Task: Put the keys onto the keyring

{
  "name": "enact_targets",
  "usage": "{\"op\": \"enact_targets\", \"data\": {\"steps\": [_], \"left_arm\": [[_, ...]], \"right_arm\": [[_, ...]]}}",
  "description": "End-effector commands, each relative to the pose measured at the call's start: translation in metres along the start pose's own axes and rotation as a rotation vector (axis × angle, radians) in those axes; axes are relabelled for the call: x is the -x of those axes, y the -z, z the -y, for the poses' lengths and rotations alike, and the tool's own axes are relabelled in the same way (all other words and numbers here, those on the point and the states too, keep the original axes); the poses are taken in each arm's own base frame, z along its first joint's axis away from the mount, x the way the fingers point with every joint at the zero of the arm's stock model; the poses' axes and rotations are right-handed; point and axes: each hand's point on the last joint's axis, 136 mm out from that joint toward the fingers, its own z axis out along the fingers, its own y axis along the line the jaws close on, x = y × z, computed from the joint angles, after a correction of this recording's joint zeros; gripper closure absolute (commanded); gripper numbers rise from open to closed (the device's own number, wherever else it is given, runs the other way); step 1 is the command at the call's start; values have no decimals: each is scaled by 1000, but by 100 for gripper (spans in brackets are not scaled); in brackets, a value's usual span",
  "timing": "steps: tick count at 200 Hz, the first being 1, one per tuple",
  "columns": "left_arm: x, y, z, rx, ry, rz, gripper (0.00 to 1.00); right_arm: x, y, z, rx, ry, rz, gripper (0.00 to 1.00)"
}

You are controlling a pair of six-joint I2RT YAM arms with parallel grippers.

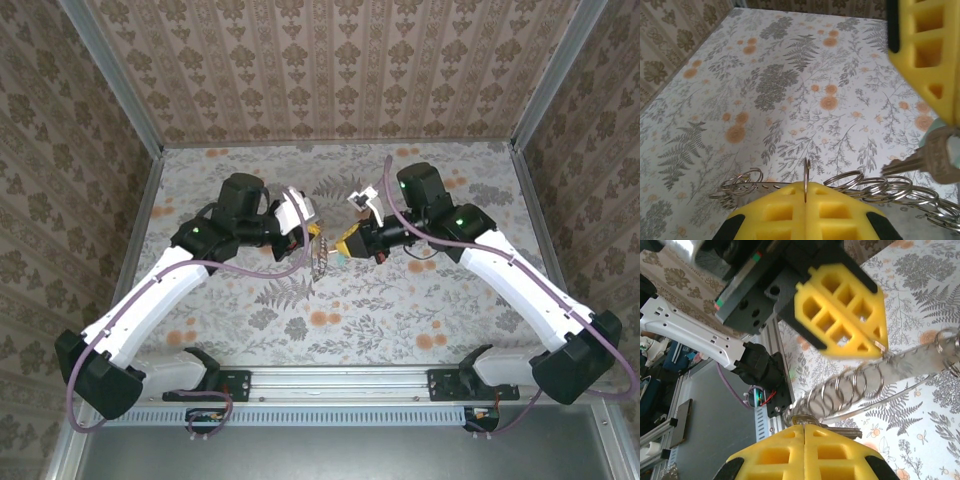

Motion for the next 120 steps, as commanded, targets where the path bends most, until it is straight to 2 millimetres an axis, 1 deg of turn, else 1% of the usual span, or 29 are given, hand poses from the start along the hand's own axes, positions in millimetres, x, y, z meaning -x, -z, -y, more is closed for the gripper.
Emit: {"op": "enact_targets", "data": {"steps": [1,18,30,56,85,120], "left_arm": [[24,4,9,-41,-66,71,100],[23,4,11,-48,-62,75,100],[24,5,12,-47,-59,79,100],[25,7,14,-52,-62,86,100],[27,7,15,-61,-66,89,100],[31,9,17,-73,-68,105,100]], "right_arm": [[20,-1,0,-18,56,46,100],[30,-3,4,-30,61,89,100],[33,-6,8,-34,52,98,100],[29,-8,19,-80,30,102,100],[25,-10,21,-84,25,107,100],[30,-13,21,-61,22,129,100]]}}
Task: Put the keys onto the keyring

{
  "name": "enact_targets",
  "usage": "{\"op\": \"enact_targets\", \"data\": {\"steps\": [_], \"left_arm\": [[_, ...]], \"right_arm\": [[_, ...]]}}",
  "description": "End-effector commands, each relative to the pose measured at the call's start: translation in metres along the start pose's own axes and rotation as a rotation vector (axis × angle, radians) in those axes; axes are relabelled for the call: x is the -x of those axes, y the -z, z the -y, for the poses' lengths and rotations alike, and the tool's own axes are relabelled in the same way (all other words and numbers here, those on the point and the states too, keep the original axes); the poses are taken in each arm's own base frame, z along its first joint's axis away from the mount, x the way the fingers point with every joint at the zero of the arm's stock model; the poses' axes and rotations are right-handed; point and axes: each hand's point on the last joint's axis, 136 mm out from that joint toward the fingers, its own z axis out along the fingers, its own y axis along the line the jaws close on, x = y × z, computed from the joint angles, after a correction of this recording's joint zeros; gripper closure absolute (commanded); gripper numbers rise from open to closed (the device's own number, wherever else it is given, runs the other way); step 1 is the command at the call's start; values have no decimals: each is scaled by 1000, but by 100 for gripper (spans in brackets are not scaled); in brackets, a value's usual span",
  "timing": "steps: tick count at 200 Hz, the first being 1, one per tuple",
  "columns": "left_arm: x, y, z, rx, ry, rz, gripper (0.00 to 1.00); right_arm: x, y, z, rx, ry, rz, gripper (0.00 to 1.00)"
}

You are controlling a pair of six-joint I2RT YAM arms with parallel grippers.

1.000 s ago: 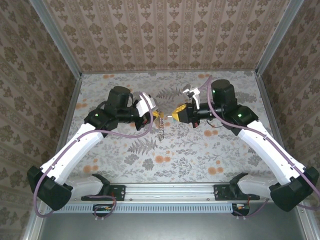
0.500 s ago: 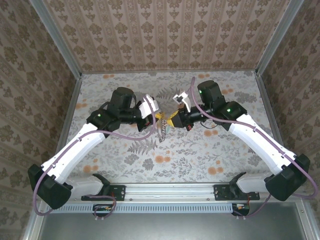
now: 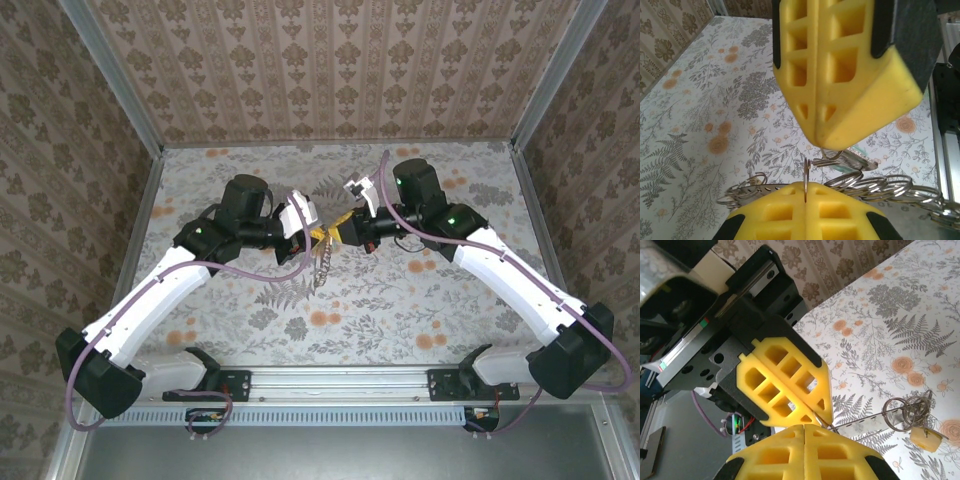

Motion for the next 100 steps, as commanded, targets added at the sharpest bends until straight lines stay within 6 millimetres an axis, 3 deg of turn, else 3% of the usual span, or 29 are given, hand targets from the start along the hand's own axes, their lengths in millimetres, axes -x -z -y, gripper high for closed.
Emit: {"op": "enact_targets", "data": {"steps": [1,58,100], "left_arm": [[27,10,5,-12,-61,81,100],[33,15,15,-53,-70,110,100],[36,23,22,-76,-84,118,100]], "right_arm": [[6,-4,-1,13,1,33,100],[3,-10,-1,7,7,15,100],[-8,-1,-1,-37,50,-6,100]]}}
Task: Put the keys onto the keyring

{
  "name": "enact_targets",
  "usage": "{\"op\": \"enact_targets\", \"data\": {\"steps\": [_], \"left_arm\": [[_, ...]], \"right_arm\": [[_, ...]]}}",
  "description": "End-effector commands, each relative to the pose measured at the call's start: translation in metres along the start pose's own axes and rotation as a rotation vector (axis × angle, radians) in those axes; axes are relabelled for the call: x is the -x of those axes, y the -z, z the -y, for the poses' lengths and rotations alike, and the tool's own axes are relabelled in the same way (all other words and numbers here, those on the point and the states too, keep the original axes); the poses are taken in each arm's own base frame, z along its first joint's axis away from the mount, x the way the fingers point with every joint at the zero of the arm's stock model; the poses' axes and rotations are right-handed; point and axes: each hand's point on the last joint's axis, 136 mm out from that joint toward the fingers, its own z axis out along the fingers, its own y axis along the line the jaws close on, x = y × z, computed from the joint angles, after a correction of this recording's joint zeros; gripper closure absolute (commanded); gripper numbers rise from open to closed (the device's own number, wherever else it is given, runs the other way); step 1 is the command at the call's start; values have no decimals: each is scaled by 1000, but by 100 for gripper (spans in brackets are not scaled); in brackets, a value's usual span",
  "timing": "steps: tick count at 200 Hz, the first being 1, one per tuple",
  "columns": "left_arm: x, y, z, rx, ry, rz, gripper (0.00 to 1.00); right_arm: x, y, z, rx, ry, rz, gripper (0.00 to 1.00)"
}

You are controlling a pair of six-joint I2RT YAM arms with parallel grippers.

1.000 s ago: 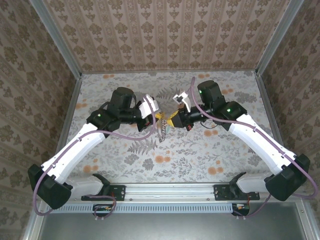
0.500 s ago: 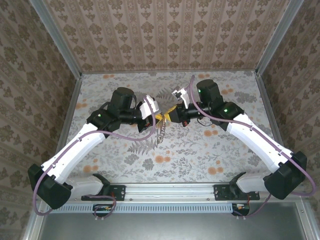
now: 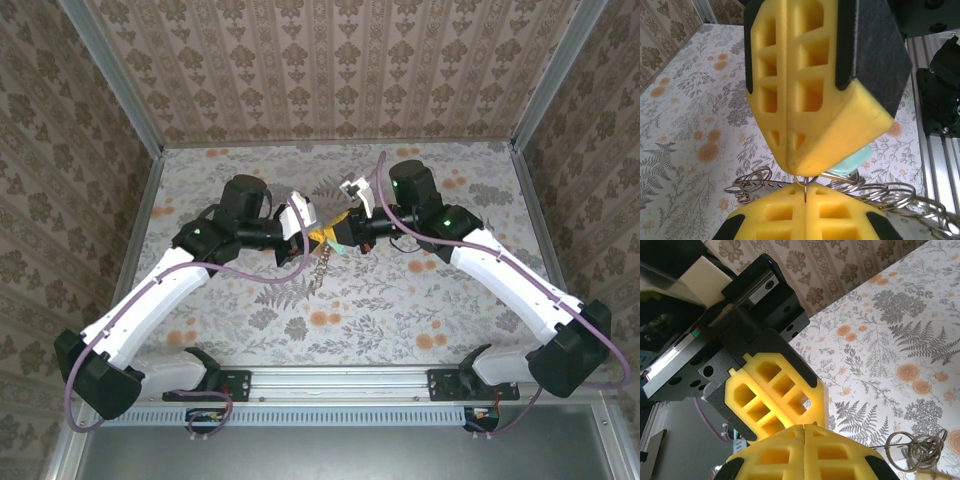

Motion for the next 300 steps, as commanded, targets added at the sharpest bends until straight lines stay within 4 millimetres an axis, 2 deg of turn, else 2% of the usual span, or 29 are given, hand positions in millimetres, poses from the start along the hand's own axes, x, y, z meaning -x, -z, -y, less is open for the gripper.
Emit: {"op": "enact_targets", "data": {"steps": [1,60,108,213,300], "left_arm": [[31,18,13,-32,-82,89,100],[40,28,20,-44,-101,114,100],[43,28,22,-57,-102,117,100],[52,37,31,-94,-105,169,100],[53,44,36,-109,-103,193,100]], "right_arm": [[-11,6,3,-51,31,-22,100],[-13,10,4,-74,40,-14,100],[-4,14,-3,-57,70,36,100],[-6,13,10,-119,42,35,100],[8,21,-1,-107,47,89,100]]}}
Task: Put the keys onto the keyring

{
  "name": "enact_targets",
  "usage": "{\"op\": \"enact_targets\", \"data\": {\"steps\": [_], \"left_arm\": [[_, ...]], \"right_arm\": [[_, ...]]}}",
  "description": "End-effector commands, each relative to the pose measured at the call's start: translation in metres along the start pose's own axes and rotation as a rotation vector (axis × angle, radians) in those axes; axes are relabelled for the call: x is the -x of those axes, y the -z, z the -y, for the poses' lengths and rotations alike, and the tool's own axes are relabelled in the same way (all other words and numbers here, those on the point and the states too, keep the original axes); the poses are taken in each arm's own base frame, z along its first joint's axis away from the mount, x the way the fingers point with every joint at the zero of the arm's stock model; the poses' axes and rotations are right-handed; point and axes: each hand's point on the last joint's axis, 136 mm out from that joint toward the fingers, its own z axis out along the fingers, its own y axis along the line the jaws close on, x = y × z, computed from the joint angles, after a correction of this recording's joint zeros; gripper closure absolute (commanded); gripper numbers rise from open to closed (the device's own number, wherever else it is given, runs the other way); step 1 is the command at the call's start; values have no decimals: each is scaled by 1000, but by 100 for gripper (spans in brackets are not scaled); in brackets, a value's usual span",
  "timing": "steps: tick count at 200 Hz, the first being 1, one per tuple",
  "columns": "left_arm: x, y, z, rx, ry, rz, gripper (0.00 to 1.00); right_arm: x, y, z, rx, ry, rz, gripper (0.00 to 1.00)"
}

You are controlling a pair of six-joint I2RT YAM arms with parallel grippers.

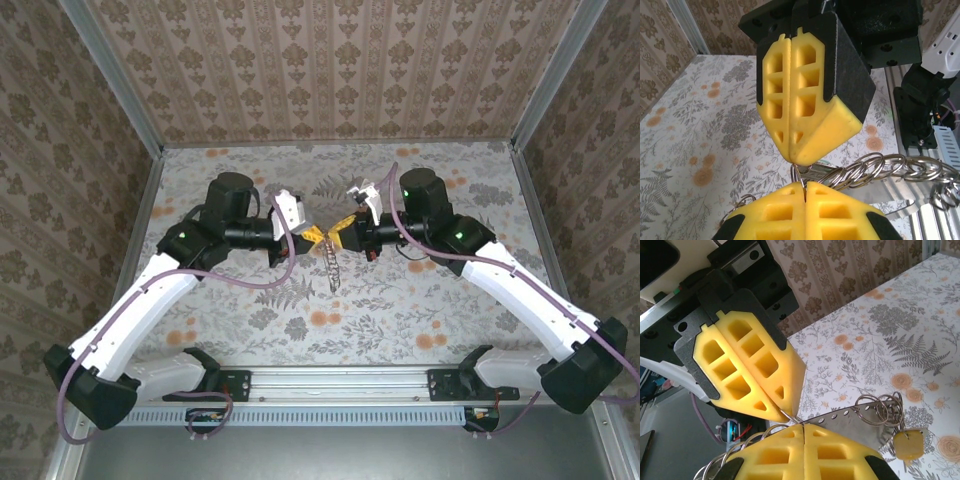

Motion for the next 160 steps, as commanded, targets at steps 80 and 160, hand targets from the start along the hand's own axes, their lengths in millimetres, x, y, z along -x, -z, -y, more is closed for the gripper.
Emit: {"op": "enact_targets", "data": {"steps": [80,160], "left_arm": [[32,20,22,-72,-62,132,100],[34,20,20,-69,-61,152,100]], "right_arm": [[8,5,23,-129,-29,36,100],[15,5,17,-100,-20,58,100]]}}
